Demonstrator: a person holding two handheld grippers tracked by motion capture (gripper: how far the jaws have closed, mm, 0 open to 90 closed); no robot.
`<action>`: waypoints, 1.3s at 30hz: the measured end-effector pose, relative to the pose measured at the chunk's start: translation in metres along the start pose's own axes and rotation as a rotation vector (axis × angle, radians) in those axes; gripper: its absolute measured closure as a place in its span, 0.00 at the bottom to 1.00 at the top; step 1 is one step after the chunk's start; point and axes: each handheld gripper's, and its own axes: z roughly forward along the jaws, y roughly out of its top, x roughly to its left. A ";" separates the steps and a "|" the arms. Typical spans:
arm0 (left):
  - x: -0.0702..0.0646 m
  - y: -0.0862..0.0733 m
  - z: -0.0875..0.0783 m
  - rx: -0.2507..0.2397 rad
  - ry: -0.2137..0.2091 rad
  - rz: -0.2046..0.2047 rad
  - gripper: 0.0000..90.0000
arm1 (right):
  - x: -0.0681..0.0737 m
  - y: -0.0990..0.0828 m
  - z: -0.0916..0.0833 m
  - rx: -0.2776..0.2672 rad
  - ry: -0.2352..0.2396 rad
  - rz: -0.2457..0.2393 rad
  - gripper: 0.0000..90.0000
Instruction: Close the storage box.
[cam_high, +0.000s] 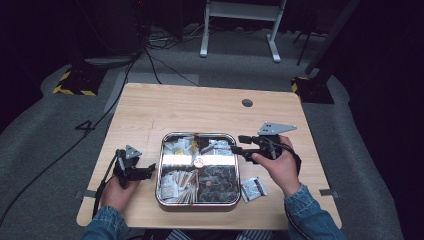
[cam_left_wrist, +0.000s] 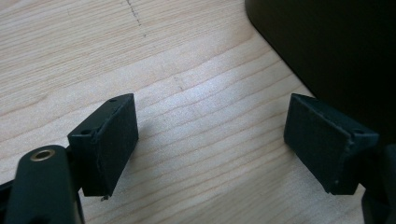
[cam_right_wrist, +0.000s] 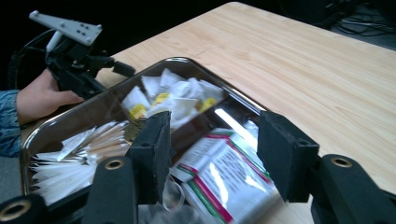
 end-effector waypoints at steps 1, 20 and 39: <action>0.000 0.000 0.000 -0.001 0.000 -0.001 0.20 | 0.000 0.000 0.000 0.000 0.000 0.000 0.49; 0.000 0.000 0.000 0.000 -0.002 -0.002 0.20 | -0.051 -0.046 -0.041 0.028 -0.122 0.086 0.46; 0.000 0.000 0.000 0.000 -0.002 -0.003 0.20 | -0.090 -0.092 -0.056 0.104 -0.237 0.122 0.41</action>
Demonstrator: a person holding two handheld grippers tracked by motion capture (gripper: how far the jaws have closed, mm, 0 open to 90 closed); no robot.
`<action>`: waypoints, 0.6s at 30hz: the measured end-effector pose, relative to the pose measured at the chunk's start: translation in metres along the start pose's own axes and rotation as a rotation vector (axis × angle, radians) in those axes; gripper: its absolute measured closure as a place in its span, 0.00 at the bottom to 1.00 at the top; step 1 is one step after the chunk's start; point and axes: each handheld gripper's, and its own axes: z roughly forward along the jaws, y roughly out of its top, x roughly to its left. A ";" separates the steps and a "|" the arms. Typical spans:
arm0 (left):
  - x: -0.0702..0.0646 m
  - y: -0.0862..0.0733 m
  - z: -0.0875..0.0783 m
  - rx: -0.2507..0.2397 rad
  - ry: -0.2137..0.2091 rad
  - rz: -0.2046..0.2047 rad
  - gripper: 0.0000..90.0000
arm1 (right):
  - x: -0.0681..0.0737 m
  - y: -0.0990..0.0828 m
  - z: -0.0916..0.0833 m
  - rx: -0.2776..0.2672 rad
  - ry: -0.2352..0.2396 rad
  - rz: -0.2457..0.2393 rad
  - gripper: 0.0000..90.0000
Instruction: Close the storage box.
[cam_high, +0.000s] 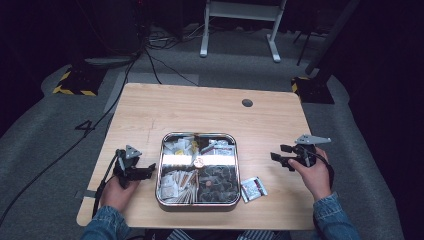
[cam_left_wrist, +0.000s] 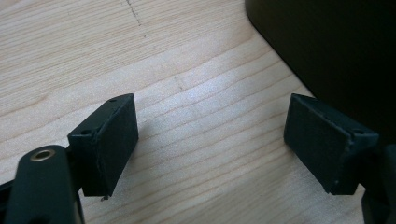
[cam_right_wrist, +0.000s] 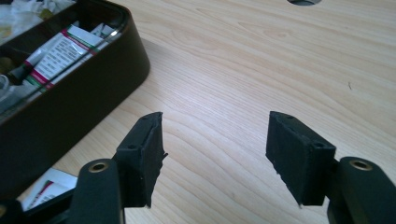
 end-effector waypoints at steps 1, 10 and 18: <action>0.000 0.000 0.000 0.000 0.000 0.001 0.20 | -0.002 -0.002 0.000 0.002 -0.002 0.004 0.40; 0.000 0.000 0.000 0.000 0.000 0.001 0.20 | -0.018 -0.031 0.003 0.009 -0.036 0.012 0.39; 0.000 0.000 0.000 0.000 0.000 0.000 0.20 | -0.026 -0.042 0.009 0.026 -0.057 0.005 0.39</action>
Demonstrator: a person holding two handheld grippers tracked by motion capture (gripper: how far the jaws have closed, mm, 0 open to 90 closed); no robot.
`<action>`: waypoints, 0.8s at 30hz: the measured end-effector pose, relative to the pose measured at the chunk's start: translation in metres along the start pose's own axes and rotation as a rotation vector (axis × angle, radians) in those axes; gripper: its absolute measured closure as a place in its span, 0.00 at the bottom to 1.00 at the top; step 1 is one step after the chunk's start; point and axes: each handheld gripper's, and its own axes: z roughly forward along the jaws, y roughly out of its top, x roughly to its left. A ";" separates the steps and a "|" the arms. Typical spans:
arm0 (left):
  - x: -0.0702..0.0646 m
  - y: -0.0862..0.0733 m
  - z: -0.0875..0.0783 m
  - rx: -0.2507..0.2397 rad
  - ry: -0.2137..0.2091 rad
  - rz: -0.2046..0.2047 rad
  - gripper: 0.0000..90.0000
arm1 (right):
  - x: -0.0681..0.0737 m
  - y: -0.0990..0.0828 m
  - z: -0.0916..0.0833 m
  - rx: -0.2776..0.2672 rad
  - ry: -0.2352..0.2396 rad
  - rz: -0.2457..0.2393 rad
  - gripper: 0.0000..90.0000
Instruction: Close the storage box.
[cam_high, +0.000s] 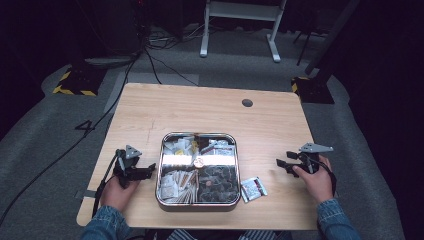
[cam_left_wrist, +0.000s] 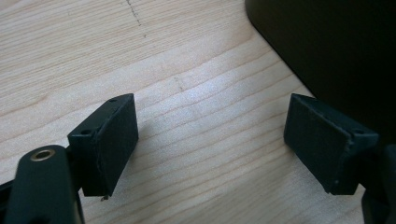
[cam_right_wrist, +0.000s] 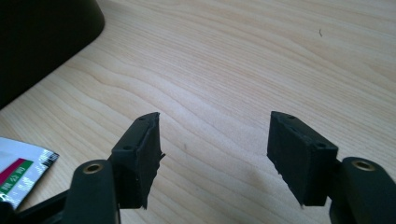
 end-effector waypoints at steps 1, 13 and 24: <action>0.000 0.000 0.000 0.000 0.000 0.000 0.20 | 0.000 0.000 0.000 0.000 0.000 0.000 0.39; 0.000 0.000 0.000 0.000 0.000 0.000 0.20 | 0.003 -0.008 0.015 0.068 -0.052 -0.068 0.21; 0.000 0.000 0.000 0.000 -0.001 0.000 0.20 | 0.003 -0.008 0.022 0.073 -0.046 -0.079 0.06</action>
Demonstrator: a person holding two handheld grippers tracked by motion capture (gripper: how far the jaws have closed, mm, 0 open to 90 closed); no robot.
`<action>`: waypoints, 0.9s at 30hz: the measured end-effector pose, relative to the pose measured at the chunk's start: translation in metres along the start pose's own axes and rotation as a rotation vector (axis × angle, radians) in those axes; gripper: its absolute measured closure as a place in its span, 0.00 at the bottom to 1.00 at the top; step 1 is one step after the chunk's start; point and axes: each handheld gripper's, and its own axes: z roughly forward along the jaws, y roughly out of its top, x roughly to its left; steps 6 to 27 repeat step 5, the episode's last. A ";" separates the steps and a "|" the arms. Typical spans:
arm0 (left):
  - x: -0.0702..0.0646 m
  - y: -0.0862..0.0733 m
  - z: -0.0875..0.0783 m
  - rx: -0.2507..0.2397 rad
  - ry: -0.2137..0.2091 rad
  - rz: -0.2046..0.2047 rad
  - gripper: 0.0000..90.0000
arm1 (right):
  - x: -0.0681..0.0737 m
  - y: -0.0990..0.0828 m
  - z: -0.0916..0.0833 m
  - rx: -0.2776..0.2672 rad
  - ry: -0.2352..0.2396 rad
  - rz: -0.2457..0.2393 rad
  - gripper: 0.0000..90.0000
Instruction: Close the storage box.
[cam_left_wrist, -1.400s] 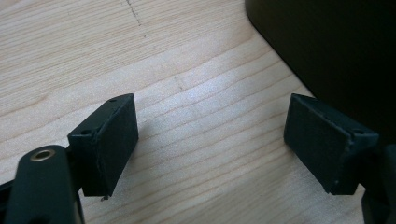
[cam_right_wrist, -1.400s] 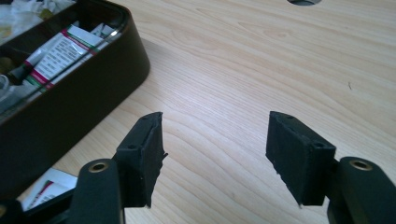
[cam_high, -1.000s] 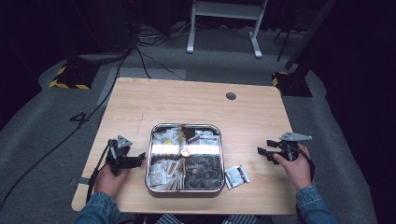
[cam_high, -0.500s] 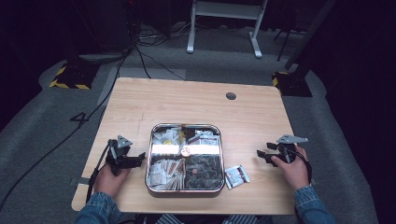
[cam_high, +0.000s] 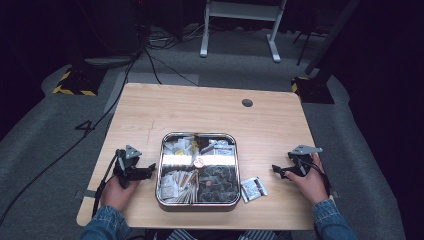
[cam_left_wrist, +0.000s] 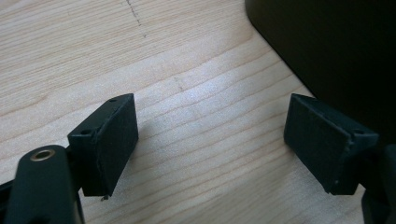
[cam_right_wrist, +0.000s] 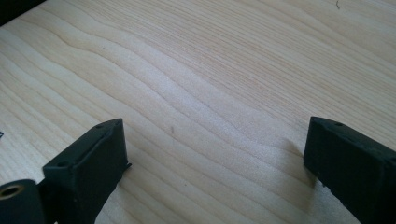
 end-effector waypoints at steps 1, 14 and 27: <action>0.000 0.000 0.000 0.000 -0.001 0.000 0.20 | 0.000 0.000 0.000 0.000 0.000 0.001 0.06; 0.000 0.000 0.000 0.000 0.000 0.001 0.20 | 0.000 0.000 0.000 0.000 -0.001 0.000 0.06; 0.000 0.000 0.000 0.000 0.000 0.001 0.20 | 0.000 0.000 0.000 0.000 -0.001 0.000 0.06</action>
